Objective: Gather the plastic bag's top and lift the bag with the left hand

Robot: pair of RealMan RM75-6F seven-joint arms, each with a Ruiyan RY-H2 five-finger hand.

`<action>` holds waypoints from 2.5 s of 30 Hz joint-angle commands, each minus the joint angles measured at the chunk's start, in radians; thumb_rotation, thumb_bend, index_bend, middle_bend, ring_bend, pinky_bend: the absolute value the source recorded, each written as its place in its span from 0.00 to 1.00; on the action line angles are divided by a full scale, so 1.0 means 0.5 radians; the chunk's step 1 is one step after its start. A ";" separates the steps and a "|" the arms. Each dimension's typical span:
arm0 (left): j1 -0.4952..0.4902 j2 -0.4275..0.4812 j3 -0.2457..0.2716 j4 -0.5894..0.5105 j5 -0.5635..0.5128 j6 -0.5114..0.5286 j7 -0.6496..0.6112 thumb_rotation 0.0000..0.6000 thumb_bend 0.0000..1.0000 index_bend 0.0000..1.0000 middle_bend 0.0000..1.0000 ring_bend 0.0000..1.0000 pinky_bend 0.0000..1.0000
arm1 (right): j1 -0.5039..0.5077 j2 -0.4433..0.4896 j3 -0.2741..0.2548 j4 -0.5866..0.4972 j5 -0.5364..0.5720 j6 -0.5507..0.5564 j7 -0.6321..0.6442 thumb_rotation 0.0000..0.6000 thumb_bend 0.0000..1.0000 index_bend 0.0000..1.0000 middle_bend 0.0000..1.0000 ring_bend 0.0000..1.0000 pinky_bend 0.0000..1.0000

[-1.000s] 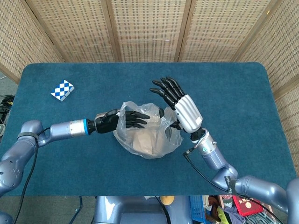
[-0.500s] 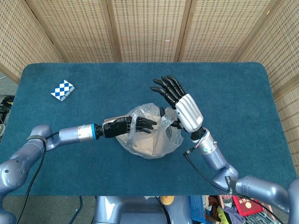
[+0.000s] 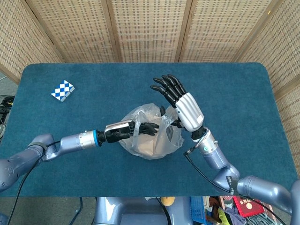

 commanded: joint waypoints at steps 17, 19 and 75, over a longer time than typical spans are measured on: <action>0.022 0.083 -0.194 -0.441 -0.142 -0.235 0.802 1.00 0.14 0.00 0.00 0.04 0.07 | 0.011 -0.007 0.000 -0.011 -0.002 -0.009 -0.016 1.00 0.74 0.15 0.12 0.00 0.00; 0.007 0.083 -0.197 -0.458 -0.126 -0.252 0.809 1.00 0.14 0.00 0.00 0.04 0.07 | 0.019 -0.011 -0.001 -0.008 -0.002 -0.020 -0.024 1.00 0.74 0.15 0.12 0.00 0.00; -0.083 0.084 -0.370 -0.692 -0.166 -0.515 1.149 1.00 0.14 0.06 0.00 0.09 0.07 | 0.207 0.090 0.009 -0.146 0.061 -0.327 -0.268 1.00 0.73 0.15 0.13 0.00 0.00</action>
